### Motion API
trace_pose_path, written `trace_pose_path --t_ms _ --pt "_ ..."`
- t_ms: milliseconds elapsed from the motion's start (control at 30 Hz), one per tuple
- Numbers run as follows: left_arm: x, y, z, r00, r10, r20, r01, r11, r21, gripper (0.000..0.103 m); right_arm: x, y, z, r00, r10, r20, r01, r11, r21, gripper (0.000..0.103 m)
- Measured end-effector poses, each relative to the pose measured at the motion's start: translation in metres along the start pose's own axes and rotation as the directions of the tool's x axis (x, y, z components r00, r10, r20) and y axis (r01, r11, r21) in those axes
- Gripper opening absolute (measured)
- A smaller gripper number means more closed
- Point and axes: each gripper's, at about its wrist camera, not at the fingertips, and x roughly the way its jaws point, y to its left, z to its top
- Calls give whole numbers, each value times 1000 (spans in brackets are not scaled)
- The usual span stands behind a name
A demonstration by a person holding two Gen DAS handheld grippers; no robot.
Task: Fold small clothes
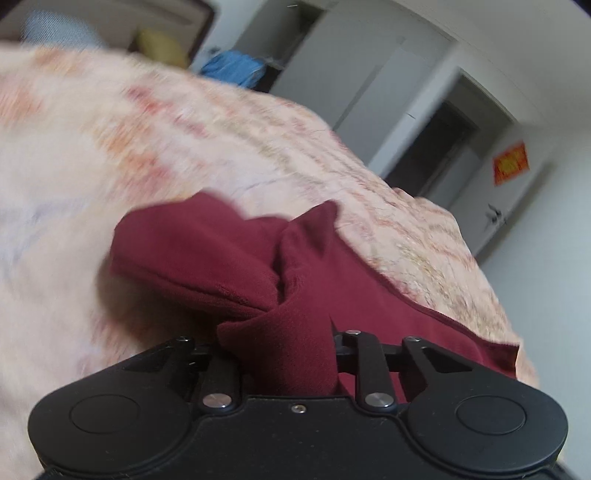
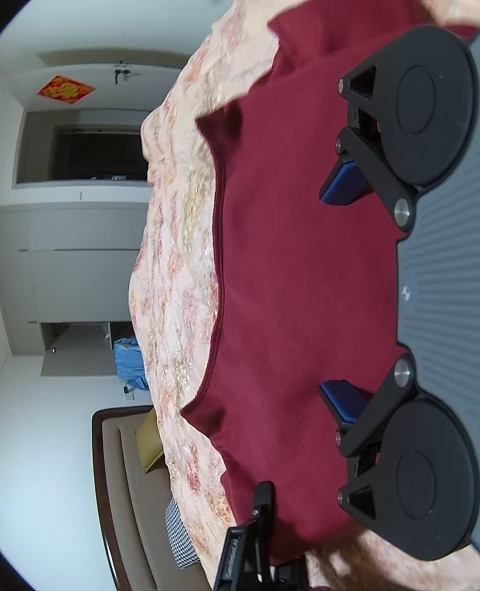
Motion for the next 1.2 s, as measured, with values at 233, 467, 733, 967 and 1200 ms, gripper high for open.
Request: trace_pose_path --t_ms 233,467,733,967,1200 --pt "-9 -96 14 996 -86 3 79 926 370 20 -81 -28 -29 998 -64 -5 63 994 -86 103" --pt "-19 -230 -50 969 -199 -145 234 564 792 21 -143 -63 -70 986 -165 -34 163 986 -37 103" --pt "-15 -235 -122 886 -226 -405 464 413 784 56 -171 -101 -106 959 -269 -92 275 959 65 103" --pt "-26 -186 -86 848 -315 -425 523 624 581 84 -177 -111 -112 955 -288 -74 293 954 69 103" --pt "-46 -146 -55 880 -342 -329 462 778 427 102 -167 -109 -101 959 -281 -46 285 952 111 103"
